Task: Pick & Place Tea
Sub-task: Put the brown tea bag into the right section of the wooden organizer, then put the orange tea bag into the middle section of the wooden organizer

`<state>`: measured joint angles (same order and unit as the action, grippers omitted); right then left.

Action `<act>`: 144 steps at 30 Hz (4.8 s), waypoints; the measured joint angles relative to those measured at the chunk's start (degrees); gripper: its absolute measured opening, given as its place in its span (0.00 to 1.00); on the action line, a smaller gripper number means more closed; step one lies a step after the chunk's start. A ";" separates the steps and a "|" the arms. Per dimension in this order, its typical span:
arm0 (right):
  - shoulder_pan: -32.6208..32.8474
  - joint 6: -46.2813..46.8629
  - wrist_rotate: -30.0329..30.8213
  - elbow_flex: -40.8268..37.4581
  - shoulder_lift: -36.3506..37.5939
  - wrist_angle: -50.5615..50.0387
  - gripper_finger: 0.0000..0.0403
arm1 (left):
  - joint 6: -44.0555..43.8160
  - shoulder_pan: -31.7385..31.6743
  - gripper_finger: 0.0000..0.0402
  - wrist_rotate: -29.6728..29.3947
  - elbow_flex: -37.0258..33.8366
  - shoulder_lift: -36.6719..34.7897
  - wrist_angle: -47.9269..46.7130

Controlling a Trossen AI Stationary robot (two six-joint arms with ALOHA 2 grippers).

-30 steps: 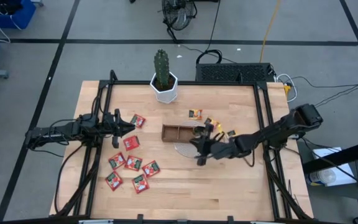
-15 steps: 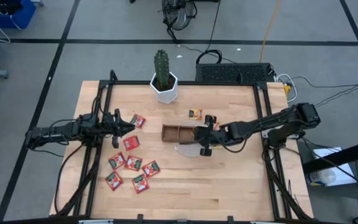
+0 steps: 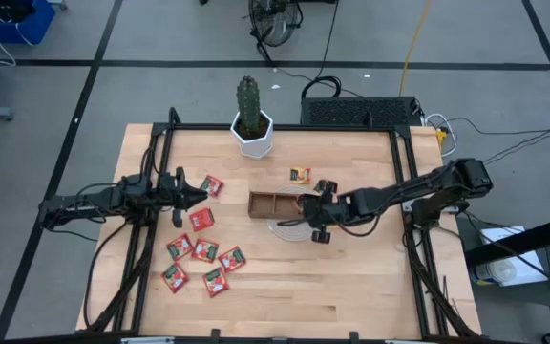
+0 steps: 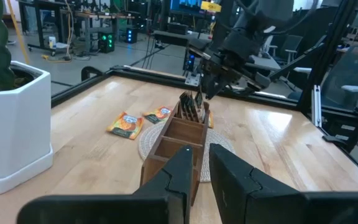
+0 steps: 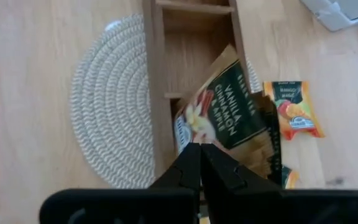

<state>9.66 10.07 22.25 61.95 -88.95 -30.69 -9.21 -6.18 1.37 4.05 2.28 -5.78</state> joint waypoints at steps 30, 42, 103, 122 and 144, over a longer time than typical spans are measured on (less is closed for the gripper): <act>-8.80 -7.93 -11.08 5.65 -0.50 -3.42 0.37 | 0.00 0.00 0.14 0.00 0.00 0.00 0.00; -9.54 -7.97 -13.84 5.46 -0.50 -3.70 0.09 | -0.01 0.00 0.14 0.00 0.00 0.00 0.00; -3.68 -1.28 -2.95 -4.22 8.92 4.80 0.36 | 0.00 -0.02 0.14 0.00 0.00 0.00 0.00; -11.27 -11.64 1.43 -22.39 12.57 7.04 0.51 | 0.00 -0.02 0.14 0.00 0.00 0.00 0.00; -16.02 -30.09 0.19 -28.59 3.96 24.10 0.50 | -0.01 -0.02 0.14 -0.01 0.00 0.02 0.00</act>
<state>-6.35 -20.02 22.44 33.37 -84.99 -6.59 -9.22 -6.20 1.35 4.05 2.31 -5.78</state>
